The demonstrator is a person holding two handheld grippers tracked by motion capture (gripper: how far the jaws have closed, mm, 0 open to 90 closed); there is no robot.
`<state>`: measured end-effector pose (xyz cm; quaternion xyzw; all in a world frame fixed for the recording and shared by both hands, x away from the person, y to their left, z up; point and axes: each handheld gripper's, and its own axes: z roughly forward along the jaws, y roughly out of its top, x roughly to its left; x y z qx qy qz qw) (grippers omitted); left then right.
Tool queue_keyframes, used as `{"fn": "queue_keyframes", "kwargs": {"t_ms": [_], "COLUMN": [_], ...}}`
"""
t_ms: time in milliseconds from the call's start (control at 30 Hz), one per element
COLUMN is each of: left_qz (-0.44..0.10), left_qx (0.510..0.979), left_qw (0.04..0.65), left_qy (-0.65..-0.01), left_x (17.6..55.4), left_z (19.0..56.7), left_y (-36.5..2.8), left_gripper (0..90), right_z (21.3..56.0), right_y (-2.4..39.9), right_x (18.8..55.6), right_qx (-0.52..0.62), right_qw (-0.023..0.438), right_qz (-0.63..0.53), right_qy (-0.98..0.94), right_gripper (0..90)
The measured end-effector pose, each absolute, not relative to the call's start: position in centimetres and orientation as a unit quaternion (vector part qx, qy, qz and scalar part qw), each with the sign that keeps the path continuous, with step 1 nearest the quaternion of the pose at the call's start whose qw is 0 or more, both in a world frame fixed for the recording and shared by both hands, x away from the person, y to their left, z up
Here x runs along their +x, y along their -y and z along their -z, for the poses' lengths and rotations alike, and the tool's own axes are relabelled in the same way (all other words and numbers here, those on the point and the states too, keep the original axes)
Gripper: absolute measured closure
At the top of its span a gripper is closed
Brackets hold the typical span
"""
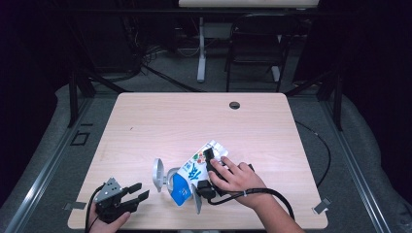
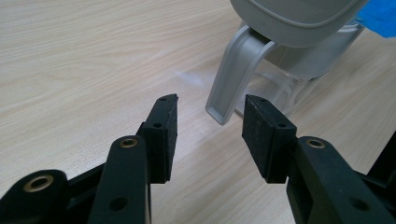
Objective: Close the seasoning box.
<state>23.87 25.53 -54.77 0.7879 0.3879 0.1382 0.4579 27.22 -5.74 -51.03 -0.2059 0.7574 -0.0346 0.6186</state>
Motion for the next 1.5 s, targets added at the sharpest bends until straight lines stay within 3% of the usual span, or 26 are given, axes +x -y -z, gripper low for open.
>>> {"fn": "queue_keyframes", "kwargs": {"t_ms": [667, 800, 1500], "left_qz": [-0.152, -0.16, -0.161], "left_qx": [0.783, 0.783, 0.778], "left_qw": [0.454, 0.449, 0.452], "left_qy": [-0.398, -0.399, -0.407], "left_x": [23.79, 23.8, 23.8], "left_z": [54.99, 54.95, 55.05], "left_y": [-25.77, -25.83, -26.05], "left_gripper": [51.0, 46.7, 45.9], "right_z": [51.1, 51.1, 51.04], "right_y": [5.78, 5.79, 5.8], "right_x": [27.22, 27.22, 27.19], "right_qx": [-0.205, -0.204, -0.208], "right_qw": [0.618, 0.617, 0.616], "right_qz": [0.034, 0.034, 0.035], "right_qy": [-0.758, -0.759, -0.759], "right_gripper": [54.9, 54.9, 55.1]}}
